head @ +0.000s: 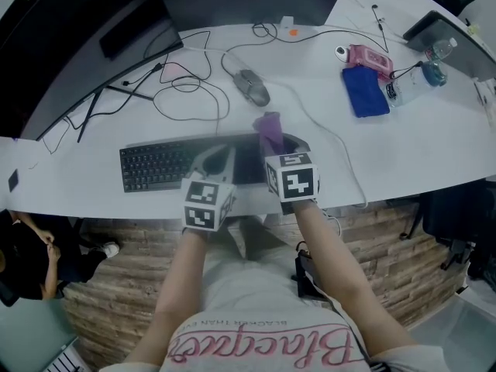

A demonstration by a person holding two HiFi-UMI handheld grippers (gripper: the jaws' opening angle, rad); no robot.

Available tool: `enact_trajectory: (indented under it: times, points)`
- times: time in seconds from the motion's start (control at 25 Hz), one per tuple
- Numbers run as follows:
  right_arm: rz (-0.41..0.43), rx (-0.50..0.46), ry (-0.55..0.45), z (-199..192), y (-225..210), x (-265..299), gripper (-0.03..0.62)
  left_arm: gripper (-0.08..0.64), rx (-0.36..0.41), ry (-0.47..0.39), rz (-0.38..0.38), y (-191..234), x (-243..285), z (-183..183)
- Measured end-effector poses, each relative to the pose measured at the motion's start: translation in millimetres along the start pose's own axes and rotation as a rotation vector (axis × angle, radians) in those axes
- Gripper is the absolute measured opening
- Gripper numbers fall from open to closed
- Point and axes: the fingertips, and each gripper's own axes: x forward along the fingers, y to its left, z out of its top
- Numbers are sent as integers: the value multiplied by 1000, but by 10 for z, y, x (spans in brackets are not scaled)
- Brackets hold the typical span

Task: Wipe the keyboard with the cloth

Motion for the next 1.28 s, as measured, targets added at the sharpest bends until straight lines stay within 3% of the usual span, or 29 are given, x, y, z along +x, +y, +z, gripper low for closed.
enact_trajectory:
  times: [0.32,0.68,0.92,1.28]
  points:
    - [-140,-21,20,-121,-373,-204,94,7,15,-8,-11,-46,-90,37]
    - [-164,14,-34,-51,-138,-571,92,8,29,-32,-11,143,-381,80]
    - [-101,26,-71,117,416,-660,94,7,18,-70,3,363,-694,109]
    - [63,18,-74,296,1518,-507,94,8,-37,-126,59,965,-1301,38]
